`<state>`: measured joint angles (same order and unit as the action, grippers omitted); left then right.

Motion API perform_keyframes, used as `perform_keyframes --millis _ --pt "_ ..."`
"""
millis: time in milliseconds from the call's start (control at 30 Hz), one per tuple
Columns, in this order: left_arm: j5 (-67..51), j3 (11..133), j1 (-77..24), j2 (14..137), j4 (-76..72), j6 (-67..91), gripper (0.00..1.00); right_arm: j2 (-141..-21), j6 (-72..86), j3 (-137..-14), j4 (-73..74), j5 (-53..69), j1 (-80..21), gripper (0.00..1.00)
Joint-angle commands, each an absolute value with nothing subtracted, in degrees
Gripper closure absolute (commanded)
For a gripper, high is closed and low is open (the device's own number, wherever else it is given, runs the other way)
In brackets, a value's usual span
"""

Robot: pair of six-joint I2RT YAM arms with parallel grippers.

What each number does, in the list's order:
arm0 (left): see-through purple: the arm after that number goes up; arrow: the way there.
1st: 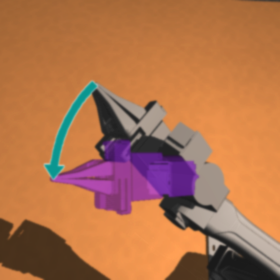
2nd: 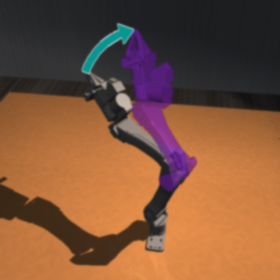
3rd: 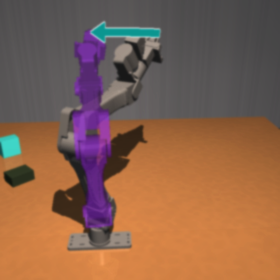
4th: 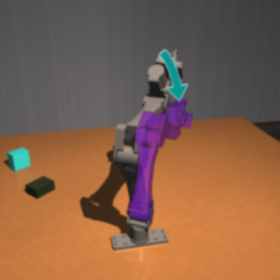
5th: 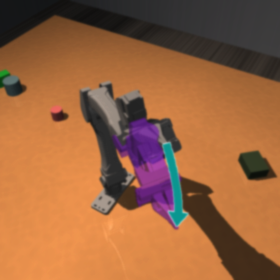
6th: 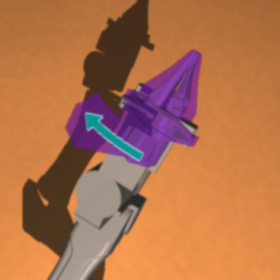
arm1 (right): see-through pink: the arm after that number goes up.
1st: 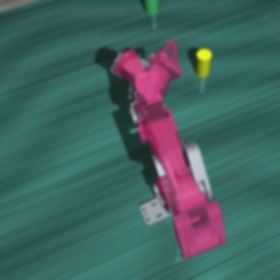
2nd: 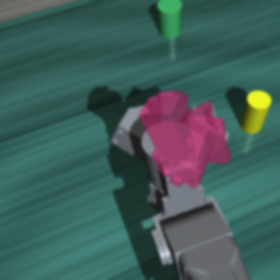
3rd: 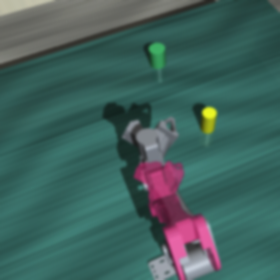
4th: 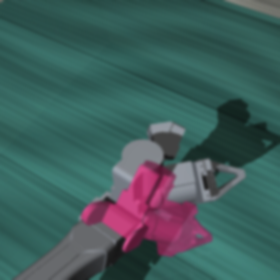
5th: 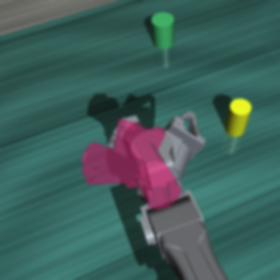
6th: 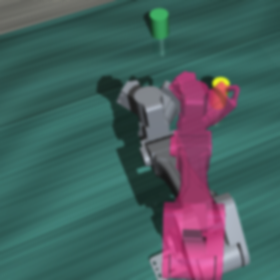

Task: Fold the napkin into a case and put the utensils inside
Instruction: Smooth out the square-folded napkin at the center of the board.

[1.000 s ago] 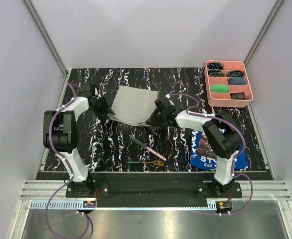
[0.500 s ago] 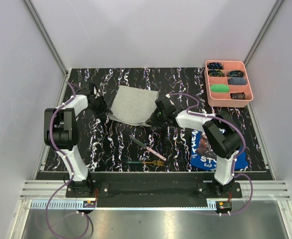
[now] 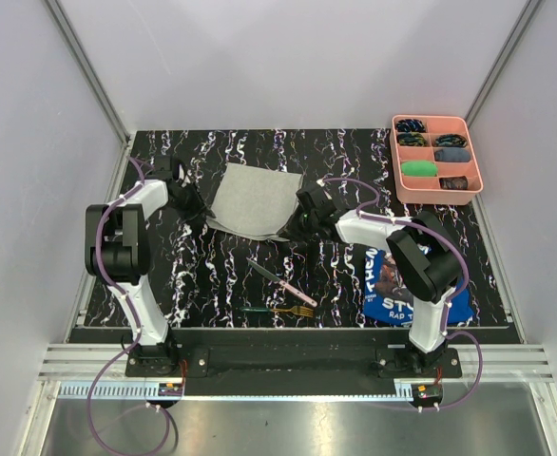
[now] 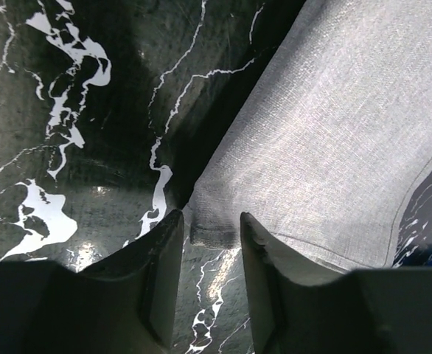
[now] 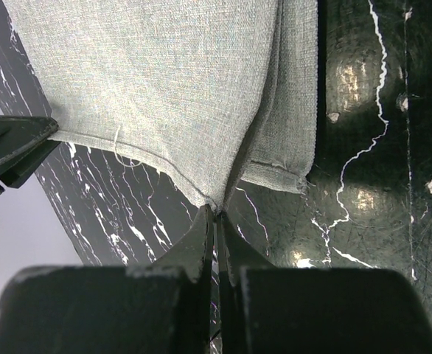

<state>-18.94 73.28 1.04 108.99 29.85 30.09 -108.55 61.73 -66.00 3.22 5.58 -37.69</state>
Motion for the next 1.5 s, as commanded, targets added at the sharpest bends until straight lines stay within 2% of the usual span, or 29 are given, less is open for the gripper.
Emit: perform_keyframes --millis 0,67,100,133,300,433,600,700,1033,1467 --pt "-21.88 75.41 1.14 109.34 27.78 30.41 0.73 -106.52 61.08 -68.46 1.58 6.24 -36.83 1.0" --pt "-22.93 75.93 1.14 109.07 27.42 31.02 0.86 -106.79 60.47 -69.43 1.41 7.29 -35.95 1.0" --pt "-23.29 76.81 1.06 108.46 27.33 31.37 0.96 -106.87 60.12 -69.87 1.23 7.56 -35.51 1.0" --pt "-23.73 77.34 1.14 108.02 26.9 31.72 1.0 -106.87 59.51 -70.31 0.97 8.52 -34.99 1.0" --pt "-27.24 82.78 1.06 106.52 22.34 36.2 1.0 -107.14 51.78 -77.07 1.14 10.37 -29.46 1.0" --pt "-30.58 83.58 1.23 107.93 8.73 42.95 1.0 -109.68 47.82 -85.31 1.49 13.96 -24.44 1.0" --pt "-34.71 88.13 1.14 114.6 -7.08 52.02 1.0 -116.27 44.12 -96.05 2.72 18.36 -20.22 1.0" --pt "-36.29 92.7 1.05 118.47 -7.66 55.28 1.0 -119.7 44.21 -101.42 5.62 22.05 -19.69 1.0" --pt "-35.68 86.49 1.41 117.16 -1.05 50.36 1.0 -124.71 49.65 -94.13 0.88 30.41 -25.66 1.0" --pt "-30.41 81.05 1.58 111.19 9.84 45.09 1.0 -122.34 57.74 -84.29 -2.46 24.88 -33.48 1.0"
